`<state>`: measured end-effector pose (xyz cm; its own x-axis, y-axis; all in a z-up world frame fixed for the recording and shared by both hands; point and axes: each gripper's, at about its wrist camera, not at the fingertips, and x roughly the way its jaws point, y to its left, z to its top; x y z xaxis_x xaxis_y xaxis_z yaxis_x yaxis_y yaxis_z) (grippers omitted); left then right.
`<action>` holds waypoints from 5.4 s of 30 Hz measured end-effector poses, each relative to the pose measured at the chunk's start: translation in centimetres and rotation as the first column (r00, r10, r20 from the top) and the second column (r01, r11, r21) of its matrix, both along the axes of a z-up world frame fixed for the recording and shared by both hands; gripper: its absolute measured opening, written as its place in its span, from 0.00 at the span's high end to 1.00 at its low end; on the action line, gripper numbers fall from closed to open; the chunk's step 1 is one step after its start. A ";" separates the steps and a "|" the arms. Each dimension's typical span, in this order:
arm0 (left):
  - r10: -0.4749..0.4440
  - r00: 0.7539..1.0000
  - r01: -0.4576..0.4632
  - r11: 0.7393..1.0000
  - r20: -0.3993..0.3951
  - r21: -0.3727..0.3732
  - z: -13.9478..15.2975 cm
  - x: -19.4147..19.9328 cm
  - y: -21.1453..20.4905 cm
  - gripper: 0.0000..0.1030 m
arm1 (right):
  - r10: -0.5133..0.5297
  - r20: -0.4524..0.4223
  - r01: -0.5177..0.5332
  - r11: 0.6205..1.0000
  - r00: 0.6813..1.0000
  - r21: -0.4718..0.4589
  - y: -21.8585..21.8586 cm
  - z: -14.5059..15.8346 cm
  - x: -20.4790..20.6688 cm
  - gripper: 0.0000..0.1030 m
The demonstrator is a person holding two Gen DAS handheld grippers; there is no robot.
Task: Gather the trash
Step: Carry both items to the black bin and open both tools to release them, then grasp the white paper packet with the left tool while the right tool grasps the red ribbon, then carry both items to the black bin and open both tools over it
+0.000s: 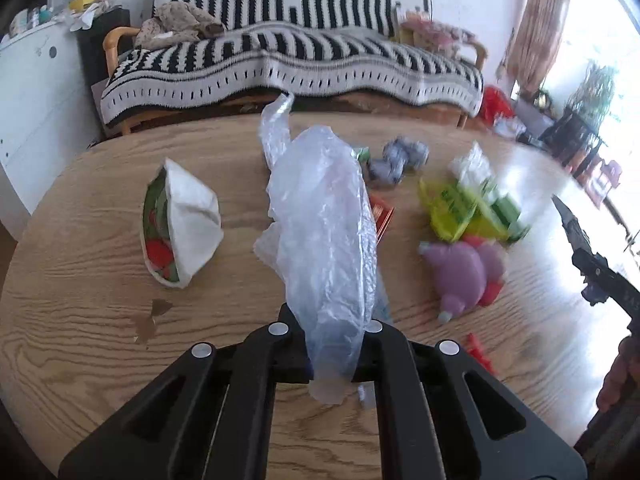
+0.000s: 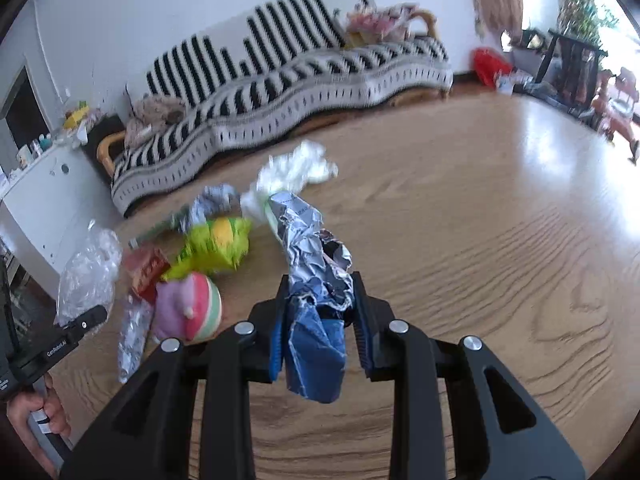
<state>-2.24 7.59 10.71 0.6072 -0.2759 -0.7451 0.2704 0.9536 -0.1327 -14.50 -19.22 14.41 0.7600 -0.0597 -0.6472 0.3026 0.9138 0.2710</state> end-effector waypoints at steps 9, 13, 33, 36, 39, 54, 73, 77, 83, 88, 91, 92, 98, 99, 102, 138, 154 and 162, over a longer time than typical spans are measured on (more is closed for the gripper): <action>-0.151 0.980 0.167 0.979 0.132 -0.118 5.9 -9.4 -5.4 0.96 | -0.049 0.112 0.066 0.985 0.992 -0.157 -4.5 7.2 -13.9 0.72; -0.352 0.929 0.365 0.921 0.111 -0.135 6.6 -17.1 -13.6 0.96 | -0.136 0.089 0.146 0.982 0.987 -0.118 -9.8 7.3 -21.7 0.72; -0.704 0.479 0.800 0.596 -0.525 -0.069 -12.8 -34.3 -38.7 0.96 | -0.360 -0.339 0.462 0.836 0.869 0.295 -23.3 -12.0 -40.6 0.72; -0.703 0.480 0.792 0.605 -0.525 -0.087 -13.1 -33.7 -38.6 0.96 | -0.352 -0.350 0.461 0.833 0.868 0.305 -23.2 -12.7 -40.8 0.72; -0.703 0.485 0.788 0.610 -0.520 -0.089 -13.3 -33.9 -38.4 0.96 | -0.359 -0.353 0.472 0.821 0.864 0.321 -23.4 -13.0 -40.7 0.72; -0.734 0.577 0.725 0.662 -0.358 -0.191 -8.8 -33.6 -38.0 0.06 | -0.477 -0.275 0.550 0.699 0.835 0.458 -25.8 -11.3 -43.0 0.06; -0.139 0.989 0.141 0.989 -0.043 0.054 2.9 -17.4 -8.2 0.06 | -0.309 -0.190 0.322 0.946 0.932 0.040 -17.3 -3.2 -25.7 0.06; -0.028 0.999 0.029 0.996 -0.021 0.081 2.5 -15.3 -2.5 0.06 | -0.212 -0.062 0.215 0.975 0.975 0.050 -12.1 1.1 -19.5 0.06; 0.061 0.998 -0.055 0.983 -0.030 0.172 0.1 -11.6 2.1 0.06 | 0.113 -0.085 -0.120 0.989 0.990 -0.089 0.5 2.5 -9.3 0.06; 0.133 0.984 -0.120 0.987 -0.122 0.107 -2.3 -10.6 5.4 0.06 | 0.289 -0.175 -0.316 0.935 0.941 -0.160 9.5 -0.8 -2.6 0.06; 0.113 0.984 -0.105 0.992 -0.136 0.067 -2.6 -10.8 5.8 0.06 | 0.357 -0.219 -0.392 0.909 0.908 -0.141 12.8 -2.6 0.6 0.06; 0.110 0.986 -0.100 0.992 -0.129 0.081 -2.6 -10.7 5.7 0.06 | 0.373 -0.230 -0.413 0.897 0.899 -0.159 13.7 -3.1 1.1 0.06; 0.117 0.986 -0.098 0.982 -0.115 0.160 -4.1 -8.0 5.3 0.06 | 0.337 -0.304 -0.401 0.899 0.891 -0.177 13.9 -5.7 2.9 0.05; 0.115 0.987 -0.093 0.980 -0.115 0.176 -4.2 -7.3 5.0 0.06 | 0.340 -0.301 -0.406 0.893 0.891 -0.193 13.6 -5.8 2.5 0.05; 0.100 0.987 -0.078 0.982 -0.127 0.172 -4.3 -5.8 4.4 0.06 | 0.350 -0.310 -0.415 0.893 0.884 -0.175 13.2 -5.9 2.9 0.05; 0.140 0.989 -0.137 0.989 -0.055 0.056 -2.5 5.7 4.9 0.63 | 0.342 -0.207 -0.369 0.923 0.917 -0.110 11.0 -5.0 1.0 0.85; 0.167 0.985 -0.164 0.984 -0.033 0.070 -1.9 4.9 6.4 0.63 | 0.374 -0.086 -0.380 0.924 0.923 -0.056 11.0 -3.3 0.4 0.86; 0.170 0.985 -0.167 0.983 -0.028 0.082 -1.8 4.8 6.5 0.63 | 0.378 -0.103 -0.385 0.921 0.920 -0.054 11.1 -3.5 0.6 0.86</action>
